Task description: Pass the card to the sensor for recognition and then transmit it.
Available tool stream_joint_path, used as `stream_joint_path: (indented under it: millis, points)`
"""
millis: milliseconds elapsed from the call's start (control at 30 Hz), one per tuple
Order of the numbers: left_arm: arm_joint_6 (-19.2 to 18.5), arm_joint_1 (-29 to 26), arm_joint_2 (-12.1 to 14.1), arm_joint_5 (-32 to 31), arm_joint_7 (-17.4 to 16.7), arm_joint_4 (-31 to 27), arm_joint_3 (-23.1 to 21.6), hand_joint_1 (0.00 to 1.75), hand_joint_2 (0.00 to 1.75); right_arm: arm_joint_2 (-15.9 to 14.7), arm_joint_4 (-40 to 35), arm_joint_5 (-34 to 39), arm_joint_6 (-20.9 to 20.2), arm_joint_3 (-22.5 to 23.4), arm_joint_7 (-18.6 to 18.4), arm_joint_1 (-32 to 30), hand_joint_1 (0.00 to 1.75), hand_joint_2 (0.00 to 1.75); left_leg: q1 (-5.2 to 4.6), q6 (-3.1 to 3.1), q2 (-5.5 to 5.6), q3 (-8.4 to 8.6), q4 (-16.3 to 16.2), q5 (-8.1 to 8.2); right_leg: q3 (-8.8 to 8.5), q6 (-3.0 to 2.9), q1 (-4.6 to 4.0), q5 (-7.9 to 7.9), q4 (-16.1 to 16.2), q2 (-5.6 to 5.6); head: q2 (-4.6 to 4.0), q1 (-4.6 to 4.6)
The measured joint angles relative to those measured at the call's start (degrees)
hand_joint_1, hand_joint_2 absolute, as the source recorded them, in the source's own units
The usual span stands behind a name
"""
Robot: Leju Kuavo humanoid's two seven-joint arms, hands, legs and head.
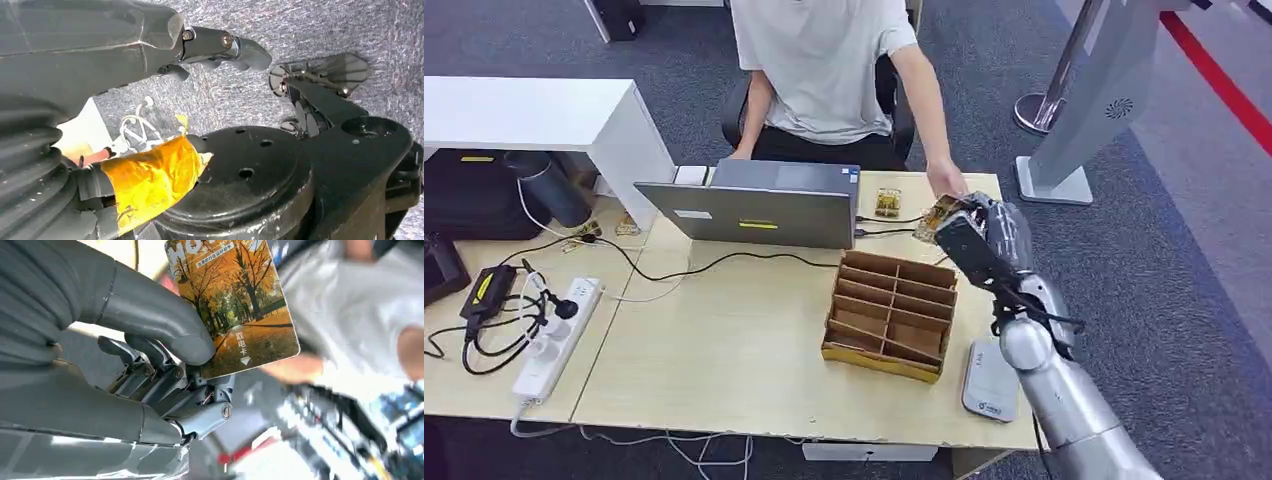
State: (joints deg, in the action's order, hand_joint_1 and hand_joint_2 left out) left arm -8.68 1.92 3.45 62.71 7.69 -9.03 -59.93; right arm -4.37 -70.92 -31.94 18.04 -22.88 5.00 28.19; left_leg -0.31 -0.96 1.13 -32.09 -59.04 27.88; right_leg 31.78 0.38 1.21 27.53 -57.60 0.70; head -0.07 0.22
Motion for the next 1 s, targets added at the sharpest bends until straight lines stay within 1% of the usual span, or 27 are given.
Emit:
stream_joint_path:
  millis: [67,167,233,300,333,500,733,1000]
  points:
    - [-0.09,0.06,0.02,-0.24,-0.41,0.0,-0.39,0.0,1.75,0.04,2.24,-5.87,3.5,-0.57,-1.94,1.93,1.75,1.75,-0.01,0.01,0.02,-0.07,0.0,-0.01,0.08,0.01,0.01,-0.01,-0.02,-0.01,0.0,-0.02]
    - [-0.28,0.34,0.07,-0.96,-0.72,0.0,-1.2,0.0,1.75,0.02,6.7,-18.56,11.58,-1.22,-5.15,7.32,1.75,1.75,-0.02,0.04,0.02,-0.12,-0.02,-0.04,0.19,0.01,0.02,-0.04,-0.05,0.01,0.0,0.0]
    - [-0.41,0.38,0.07,-0.98,-0.94,0.0,-1.7,0.0,1.75,0.02,9.25,-23.85,14.38,-1.25,-6.22,10.06,1.75,1.75,-0.01,0.05,0.02,-0.12,-0.02,-0.04,0.19,0.01,0.01,-0.04,-0.05,0.0,0.0,0.0]
    - [-0.7,0.38,0.07,-0.98,-0.94,0.0,-1.94,0.0,1.75,0.04,10.92,-25.58,14.94,-1.22,-6.55,11.61,1.75,1.75,-0.01,0.05,0.02,-0.13,-0.02,-0.04,0.19,0.01,0.01,-0.04,-0.05,0.0,0.0,-0.02]
    - [-0.88,0.41,0.07,-0.96,-0.94,0.0,-2.08,0.0,1.75,0.04,11.63,-25.87,14.94,-1.22,-6.64,12.06,0.0,1.75,-0.01,0.05,0.03,-0.13,-0.02,-0.04,0.19,0.01,0.01,-0.04,-0.05,0.0,0.0,-0.02]
    - [-2.03,0.44,-0.04,-0.96,-1.86,0.0,-2.71,0.0,1.75,0.09,13.7,-27.99,15.18,-1.22,-6.71,13.73,0.0,1.75,0.0,0.05,0.04,-0.13,-0.02,-0.03,0.19,0.01,0.0,-0.03,-0.05,-0.01,0.0,0.0]
    - [-1.03,0.46,-0.2,-0.55,-2.38,0.0,-2.73,0.0,1.75,0.09,14.58,-29.5,15.14,-1.2,-7.71,13.47,0.0,1.75,0.0,0.05,0.05,-0.13,-0.02,-0.04,0.21,0.01,0.0,-0.03,-0.05,-0.01,0.0,0.0]
    - [-0.98,0.46,-0.35,-0.52,-2.78,0.0,-2.73,0.0,1.75,0.07,14.42,-31.1,14.86,-0.72,-8.11,11.87,0.0,1.75,-0.01,0.05,0.05,-0.14,-0.02,-0.04,0.23,0.01,0.01,-0.03,-0.05,0.0,0.0,0.0]
